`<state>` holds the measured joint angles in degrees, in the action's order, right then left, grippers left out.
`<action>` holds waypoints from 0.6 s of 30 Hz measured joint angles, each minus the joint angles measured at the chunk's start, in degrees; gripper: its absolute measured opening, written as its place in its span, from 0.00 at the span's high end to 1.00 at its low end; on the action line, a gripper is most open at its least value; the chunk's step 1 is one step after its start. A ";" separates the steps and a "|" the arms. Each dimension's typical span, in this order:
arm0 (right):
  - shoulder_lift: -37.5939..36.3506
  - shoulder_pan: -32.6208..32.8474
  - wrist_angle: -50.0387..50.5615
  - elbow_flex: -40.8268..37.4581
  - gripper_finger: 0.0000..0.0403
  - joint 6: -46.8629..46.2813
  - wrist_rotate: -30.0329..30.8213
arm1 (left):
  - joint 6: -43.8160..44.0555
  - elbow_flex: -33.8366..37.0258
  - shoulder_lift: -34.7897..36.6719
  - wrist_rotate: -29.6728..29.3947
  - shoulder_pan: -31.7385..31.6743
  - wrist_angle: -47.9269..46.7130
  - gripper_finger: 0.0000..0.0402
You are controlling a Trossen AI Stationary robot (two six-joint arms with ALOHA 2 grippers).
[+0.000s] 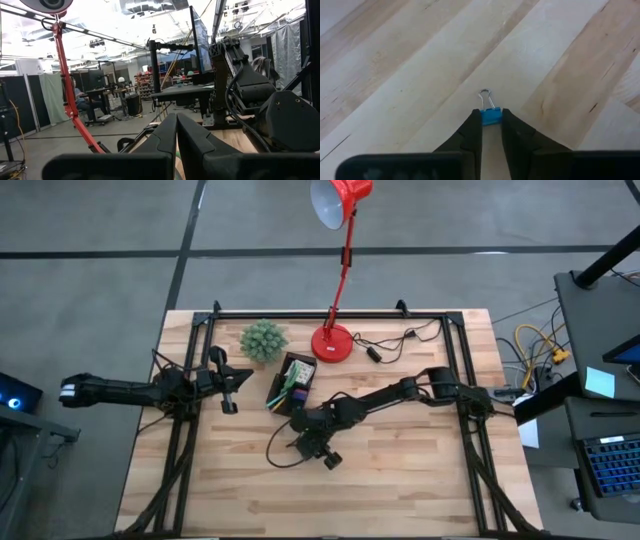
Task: Pick and place office supplies into organizer
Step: Put the blue binder clip in the black desk organizer
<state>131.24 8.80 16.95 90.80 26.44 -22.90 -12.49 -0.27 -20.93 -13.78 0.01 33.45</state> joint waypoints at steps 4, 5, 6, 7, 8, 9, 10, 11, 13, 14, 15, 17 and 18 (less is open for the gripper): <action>-0.20 0.01 -0.07 -0.03 0.87 -0.03 0.01 | 0.00 0.00 0.00 0.02 0.00 0.00 1.00; -0.32 0.02 -0.03 -0.07 0.87 -0.20 0.03 | 0.00 0.00 0.00 0.02 0.00 0.00 1.00; -0.51 0.02 0.05 -0.07 0.87 -0.59 0.07 | 0.00 0.00 -0.01 0.02 0.00 0.00 1.00; -0.79 0.04 0.29 -0.14 0.87 -0.93 0.07 | 0.00 0.00 -0.01 0.02 0.00 0.00 1.00; -1.06 0.07 0.65 -0.20 0.87 -1.18 0.11 | 0.00 0.00 0.00 0.02 0.00 0.00 1.00; -1.30 0.09 0.81 -0.24 0.87 -1.36 0.18 | 0.00 0.00 0.00 0.02 0.01 0.00 1.00; -1.69 0.09 1.10 -0.30 0.87 -1.39 0.30 | 0.00 0.00 0.00 0.02 0.00 0.00 1.00; -1.95 0.11 1.48 -0.32 0.87 -1.55 0.77 | 0.02 0.00 0.00 0.02 0.02 0.00 1.00; -2.62 0.08 1.48 -0.37 0.87 -3.11 2.52 | 0.02 0.00 0.00 0.03 0.02 0.00 1.00; -2.88 0.02 1.30 -0.37 0.87 -3.78 3.34 | 0.02 0.00 0.00 0.04 0.02 0.00 1.00; -3.29 -0.08 1.10 -0.37 0.87 -4.14 4.15 | 0.02 0.00 0.00 0.04 0.02 0.00 1.00; -4.01 -0.21 1.02 -0.33 0.87 -4.81 6.31 | 0.02 0.00 0.00 0.03 0.02 0.00 1.00; -4.31 -0.25 0.86 -0.29 0.87 -5.04 7.63 | 0.02 0.00 0.01 0.04 0.02 0.00 1.00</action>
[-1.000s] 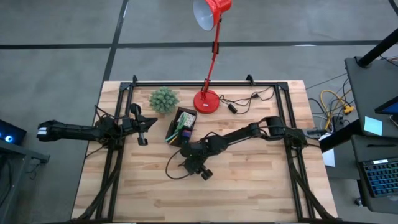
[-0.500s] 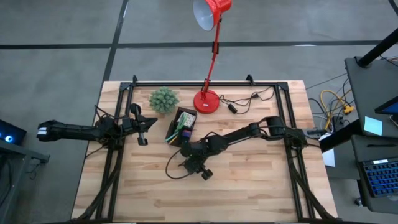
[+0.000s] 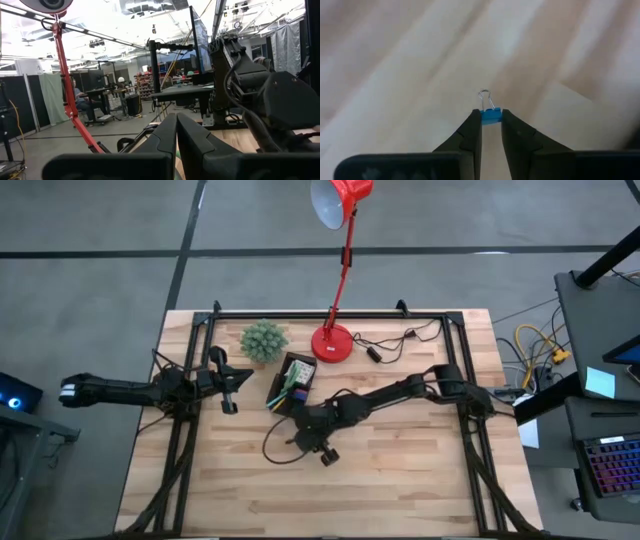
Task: Pick and place office supplies into organizer
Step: Put the blue binder clip in the black desk organizer
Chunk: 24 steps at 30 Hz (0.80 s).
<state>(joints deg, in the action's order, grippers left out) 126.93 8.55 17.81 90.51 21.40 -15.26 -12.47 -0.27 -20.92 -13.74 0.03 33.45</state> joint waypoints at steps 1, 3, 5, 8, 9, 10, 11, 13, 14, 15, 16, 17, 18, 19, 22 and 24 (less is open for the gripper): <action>-0.19 -0.02 0.14 0.01 0.87 -0.40 1.44 | 0.00 0.00 0.02 0.00 0.00 0.00 1.00; -0.63 -0.26 0.47 0.01 0.87 -1.95 6.00 | 0.00 0.00 0.04 0.00 0.02 0.02 1.00; -1.15 -0.50 0.47 0.01 0.87 -3.51 11.55 | 0.00 0.00 0.02 0.02 0.02 -0.02 1.00; -1.78 -1.13 0.31 0.07 0.87 -4.94 15.93 | 0.00 0.00 0.02 0.00 0.01 0.00 1.00; -1.90 -1.38 0.21 0.07 0.87 -4.96 15.99 | 0.00 0.00 0.04 0.01 0.02 -0.02 1.00; -1.92 -1.46 0.07 0.07 0.87 -4.97 16.09 | 0.00 0.00 0.06 0.00 0.01 -0.01 1.00; -1.97 -1.53 0.02 0.07 0.87 -4.97 16.24 | 0.00 0.00 0.06 0.01 0.00 0.00 1.00; -2.13 -1.46 0.04 0.07 0.87 -5.10 17.23 | 0.00 0.00 0.01 0.00 0.00 -0.02 1.00; -2.23 -1.48 0.02 0.09 0.87 -5.41 18.18 | 0.00 0.00 -0.01 0.00 0.00 -0.02 1.00; -2.47 -1.48 0.03 0.09 0.87 -5.80 19.42 | 0.00 0.00 0.02 0.00 0.00 -0.02 1.00; -2.64 -1.48 -0.03 0.09 0.87 -6.37 20.62 | 0.00 0.00 0.02 0.00 0.00 -0.02 1.00; -2.85 -1.49 -0.32 0.11 0.87 -7.05 21.90 | 0.00 0.00 0.02 0.00 0.00 -0.02 1.00; -3.19 -1.56 -0.43 0.12 0.87 -7.51 22.62 | 0.01 0.00 0.03 0.00 0.00 -0.04 1.00; -3.51 -1.61 -0.41 0.12 0.87 -7.61 22.89 | 0.00 0.00 0.08 0.00 0.00 -0.03 1.00; -4.63 -1.68 -0.47 0.14 0.87 -7.68 26.05 | 0.00 0.00 0.06 0.00 -0.02 -0.04 1.00; -5.06 -1.67 -0.54 0.22 0.87 -7.94 31.43 | 0.00 0.00 0.06 -0.02 -0.02 -0.02 1.00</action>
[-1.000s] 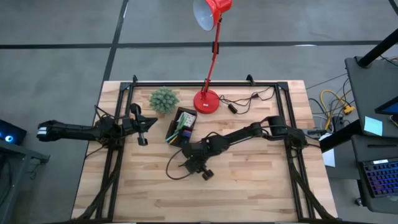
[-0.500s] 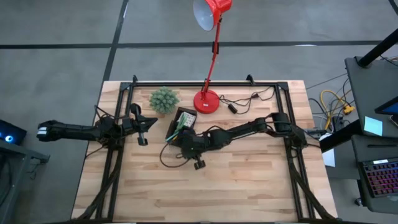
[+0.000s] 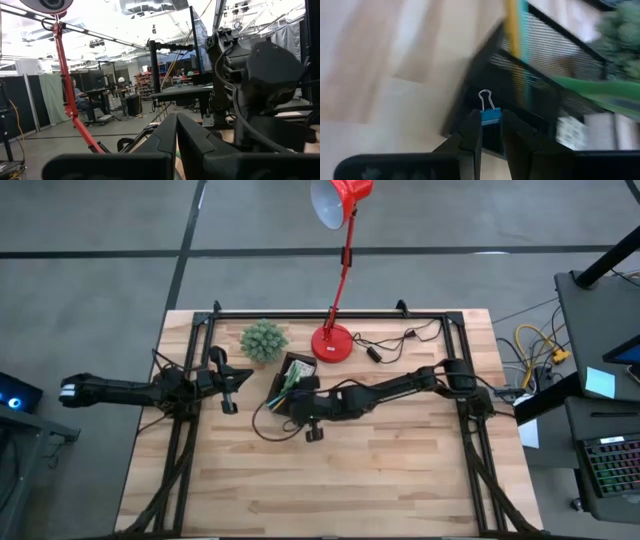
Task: Pick and place office supplies into organizer
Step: Put the blue binder clip in the black desk organizer
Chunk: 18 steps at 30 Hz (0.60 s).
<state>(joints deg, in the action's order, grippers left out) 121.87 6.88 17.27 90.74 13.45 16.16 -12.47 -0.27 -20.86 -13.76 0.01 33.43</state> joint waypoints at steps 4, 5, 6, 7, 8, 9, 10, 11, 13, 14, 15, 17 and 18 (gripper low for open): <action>0.05 -0.78 -0.02 0.00 0.87 0.05 2.91 | 0.00 0.00 0.00 0.02 0.00 0.00 1.00; 0.26 -1.05 -0.22 0.01 0.87 -0.45 1.88 | 0.00 0.00 0.00 0.02 0.00 0.00 1.00; 0.60 -1.36 -0.49 0.03 0.87 -1.24 1.04 | 0.01 0.00 0.00 0.02 0.00 -0.01 1.00; 1.00 -1.65 -0.60 0.05 0.87 -1.96 0.61 | 0.01 0.00 0.00 0.02 0.00 0.00 1.00; 1.55 -1.85 -0.57 0.05 0.87 -2.61 0.15 | 0.01 0.00 0.00 0.02 0.00 0.00 1.00; 1.97 -2.06 -0.72 0.00 0.87 -3.05 -0.18 | 0.01 0.00 0.00 0.02 0.00 0.00 1.00; 2.20 -2.23 -0.85 -0.15 0.87 -3.32 -0.94 | 0.00 0.00 0.00 0.02 0.00 0.00 1.00; 2.44 -2.46 -1.15 -0.24 0.87 -3.47 -2.27 | 0.00 0.00 0.00 0.00 0.00 0.00 1.00; 2.50 -2.83 -2.63 -0.22 0.87 -4.17 -3.71 | 0.01 0.00 0.00 0.02 0.00 -0.02 1.00; 2.50 -3.03 -2.85 -0.22 0.87 -4.76 -3.88 | 0.00 0.00 0.00 0.02 0.00 0.00 1.00; 2.48 -3.19 -2.99 -0.19 0.87 -5.49 -4.02 | 0.00 0.00 -0.04 0.02 0.00 0.02 1.00; 2.49 -3.51 -2.63 -0.19 0.87 -5.78 -4.15 | 0.00 0.00 -0.04 0.02 0.00 -0.03 1.00; 2.50 -3.58 -2.48 -0.19 0.86 -5.73 -4.15 | 0.00 0.00 -0.02 0.01 0.00 -0.01 1.00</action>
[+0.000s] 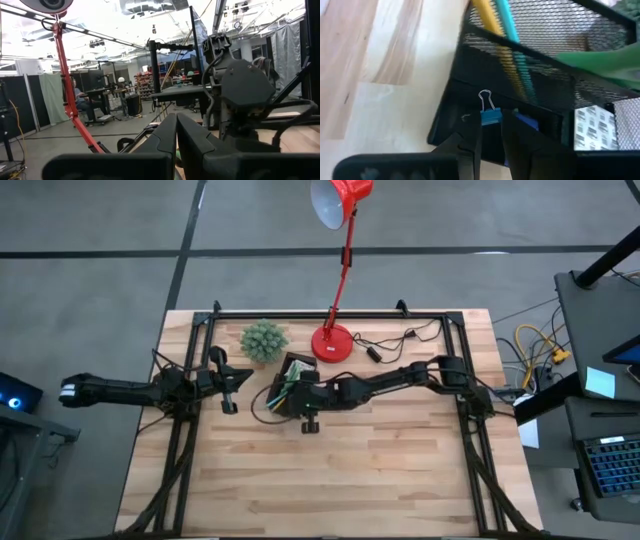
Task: Pick and place office supplies into organizer
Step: Put the blue binder clip in the black desk organizer, then return to Home Position
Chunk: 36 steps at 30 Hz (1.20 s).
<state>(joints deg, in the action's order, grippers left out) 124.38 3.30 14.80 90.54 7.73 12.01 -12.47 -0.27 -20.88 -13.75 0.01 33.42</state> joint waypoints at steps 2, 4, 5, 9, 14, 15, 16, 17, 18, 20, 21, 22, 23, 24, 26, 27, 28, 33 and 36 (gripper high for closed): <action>0.00 -0.05 -0.03 0.00 0.85 0.00 0.02 | 0.00 0.00 0.00 0.01 0.00 -0.01 1.00; 0.00 0.01 -0.02 0.00 0.83 0.02 0.00 | 0.00 0.00 0.00 0.01 0.00 -0.01 1.00; 0.00 0.05 0.05 0.00 0.81 0.02 0.00 | 0.01 0.00 0.00 -0.01 0.00 0.00 1.00; 0.00 0.06 0.15 0.00 0.73 0.19 -0.66 | 0.00 0.00 0.00 0.00 0.00 0.01 1.00; -0.19 0.04 0.78 0.00 0.63 -2.95 -0.57 | 0.01 0.00 0.00 -0.01 0.00 -0.01 1.00; -0.50 0.04 1.54 0.00 0.61 -3.87 -0.55 | 0.00 0.00 0.00 0.01 0.01 -0.01 1.00; -0.94 0.04 2.24 -0.02 0.60 -4.83 -0.55 | 0.02 0.00 0.00 0.00 0.00 0.00 1.00; -1.56 0.06 2.66 -0.02 0.59 -5.53 -0.55 | 0.01 0.00 -0.01 0.01 0.00 -0.01 1.00; -2.48 0.06 3.20 -0.02 0.59 -6.02 -0.54 | 0.00 0.00 -0.05 0.01 0.00 -0.01 1.00; -4.62 0.47 3.45 -0.04 0.60 -6.07 -0.39 | 0.00 0.00 -0.07 0.00 0.00 -0.01 1.00; -6.14 0.77 3.13 -0.36 0.60 -5.91 -0.37 | 0.02 0.00 -0.07 0.01 0.00 -0.03 1.00; -7.66 1.12 2.64 -0.86 0.62 -5.69 -0.31 | 0.02 0.00 -0.04 -0.01 0.00 -0.02 1.00; -9.29 1.54 1.49 -1.46 0.63 -5.17 -0.31 | 0.05 0.00 -0.04 0.00 0.00 -0.01 1.00; -11.10 2.00 0.13 -2.48 0.64 -4.66 -0.38 | 0.09 0.00 -0.03 -0.01 0.00 -0.09 1.00; -15.22 2.99 -2.80 -5.43 0.68 -3.74 -0.41 | 0.09 0.00 -0.07 0.01 0.00 -0.07 1.00; -17.46 3.57 -4.98 -7.41 0.69 -3.28 -0.42 | 0.09 0.00 -0.09 0.01 0.00 -0.13 1.00; -19.89 4.16 -7.01 -9.65 0.71 -2.86 -0.39 | 0.11 0.00 -0.09 0.01 0.00 -0.22 1.00; -34.48 6.87 -16.60 -25.06 0.79 -2.99 0.96 | 0.12 0.00 -0.07 0.00 0.02 -0.17 1.00; -43.18 8.86 -24.55 -36.74 0.84 -3.19 4.37 | 0.13 0.00 -0.05 0.01 0.02 -0.16 1.00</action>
<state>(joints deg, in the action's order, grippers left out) 81.19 12.16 -9.75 53.81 4.54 16.38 -12.34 -0.27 -20.94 -13.74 0.03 33.26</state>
